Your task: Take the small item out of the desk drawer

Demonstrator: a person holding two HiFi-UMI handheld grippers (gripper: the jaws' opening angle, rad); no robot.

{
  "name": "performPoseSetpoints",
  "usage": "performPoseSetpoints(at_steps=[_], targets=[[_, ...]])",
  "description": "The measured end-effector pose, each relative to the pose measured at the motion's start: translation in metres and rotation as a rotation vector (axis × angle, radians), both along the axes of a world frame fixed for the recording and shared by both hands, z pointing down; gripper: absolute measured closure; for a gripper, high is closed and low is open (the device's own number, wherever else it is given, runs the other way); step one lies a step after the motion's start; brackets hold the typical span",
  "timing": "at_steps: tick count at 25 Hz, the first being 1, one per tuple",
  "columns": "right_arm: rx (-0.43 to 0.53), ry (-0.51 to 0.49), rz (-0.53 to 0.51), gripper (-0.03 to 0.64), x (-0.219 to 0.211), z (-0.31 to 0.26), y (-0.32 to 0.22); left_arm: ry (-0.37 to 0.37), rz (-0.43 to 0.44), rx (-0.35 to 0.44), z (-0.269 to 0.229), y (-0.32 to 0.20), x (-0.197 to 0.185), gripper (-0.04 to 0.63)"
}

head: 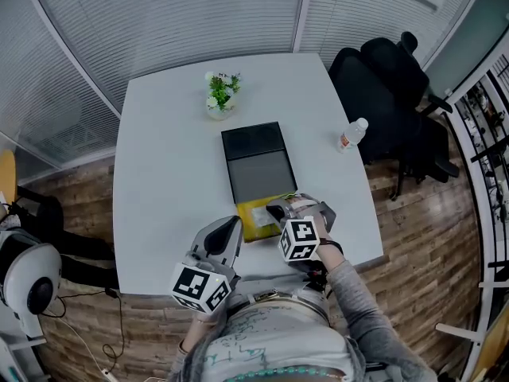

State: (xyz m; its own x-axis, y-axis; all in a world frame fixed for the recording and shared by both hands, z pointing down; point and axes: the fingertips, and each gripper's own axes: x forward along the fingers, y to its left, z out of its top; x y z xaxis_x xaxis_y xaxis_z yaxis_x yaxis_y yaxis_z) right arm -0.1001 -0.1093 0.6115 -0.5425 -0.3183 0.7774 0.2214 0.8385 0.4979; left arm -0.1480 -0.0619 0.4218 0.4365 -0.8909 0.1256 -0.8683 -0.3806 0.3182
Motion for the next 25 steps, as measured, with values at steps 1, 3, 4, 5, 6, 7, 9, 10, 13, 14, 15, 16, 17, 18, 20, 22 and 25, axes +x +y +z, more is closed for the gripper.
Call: performPoseSetpoints(at_steps=[1, 3, 4, 5, 6, 7, 9, 10, 13, 14, 15, 16, 17, 18, 20, 22, 25], targets=[[-0.01, 0.013, -0.004, 0.614, 0.0, 0.006, 0.0, 0.002, 0.0, -0.003, 0.001, 0.0, -0.001, 0.597], [-0.047, 0.028, 0.002, 0.613, 0.0, 0.017, 0.0, 0.006, 0.0, -0.008, 0.003, 0.0, -0.002, 0.597], [-0.073, 0.029, 0.011, 0.607, -0.001, 0.021, 0.0, 0.009, 0.0, -0.01, 0.004, 0.0, -0.003, 0.597], [-0.101, 0.028, 0.023, 0.603, -0.001, 0.025, 0.0, 0.012, 0.0, -0.013, 0.005, 0.0, -0.004, 0.597], [-0.128, 0.027, 0.037, 0.601, -0.001, 0.029, 0.0, 0.015, 0.001, -0.016, 0.006, 0.001, -0.004, 0.597], [-0.151, 0.027, 0.049, 0.601, 0.0, 0.032, 0.0, 0.017, 0.003, -0.018, 0.006, 0.001, -0.004, 0.597], [-0.194, 0.028, 0.073, 0.597, 0.001, 0.038, 0.001, 0.02, 0.007, -0.024, 0.008, 0.002, -0.004, 0.597], [-0.216, 0.027, 0.084, 0.59, 0.001, 0.041, 0.001, 0.021, 0.01, -0.028, 0.009, 0.002, -0.004, 0.597], [-0.272, 0.024, 0.109, 0.565, 0.001, 0.047, 0.001, 0.022, 0.017, -0.041, 0.014, -0.001, -0.004, 0.597], [-0.289, 0.022, 0.115, 0.562, 0.001, 0.048, 0.001, 0.021, 0.019, -0.044, 0.015, -0.002, -0.004, 0.597], [-0.307, 0.019, 0.122, 0.558, 0.0, 0.049, 0.002, 0.021, 0.021, -0.047, 0.016, -0.003, -0.004, 0.597], [-0.326, 0.017, 0.128, 0.554, -0.001, 0.05, 0.002, 0.021, 0.023, -0.049, 0.017, -0.003, -0.004, 0.597], [-0.348, 0.014, 0.133, 0.548, -0.002, 0.051, 0.003, 0.021, 0.025, -0.052, 0.018, -0.004, -0.004, 0.597], [-0.372, 0.012, 0.14, 0.541, -0.004, 0.053, 0.005, 0.022, 0.027, -0.055, 0.019, -0.005, -0.005, 0.597], [-0.418, 0.01, 0.154, 0.524, -0.007, 0.056, 0.006, 0.023, 0.031, -0.06, 0.02, -0.006, -0.006, 0.597], [-0.454, 0.02, 0.165, 0.52, -0.009, 0.062, 0.009, 0.023, 0.034, -0.065, 0.022, -0.007, -0.007, 0.597], [-0.486, 0.048, 0.184, 0.522, -0.009, 0.071, 0.01, 0.021, 0.037, -0.07, 0.024, -0.008, -0.008, 0.597]])
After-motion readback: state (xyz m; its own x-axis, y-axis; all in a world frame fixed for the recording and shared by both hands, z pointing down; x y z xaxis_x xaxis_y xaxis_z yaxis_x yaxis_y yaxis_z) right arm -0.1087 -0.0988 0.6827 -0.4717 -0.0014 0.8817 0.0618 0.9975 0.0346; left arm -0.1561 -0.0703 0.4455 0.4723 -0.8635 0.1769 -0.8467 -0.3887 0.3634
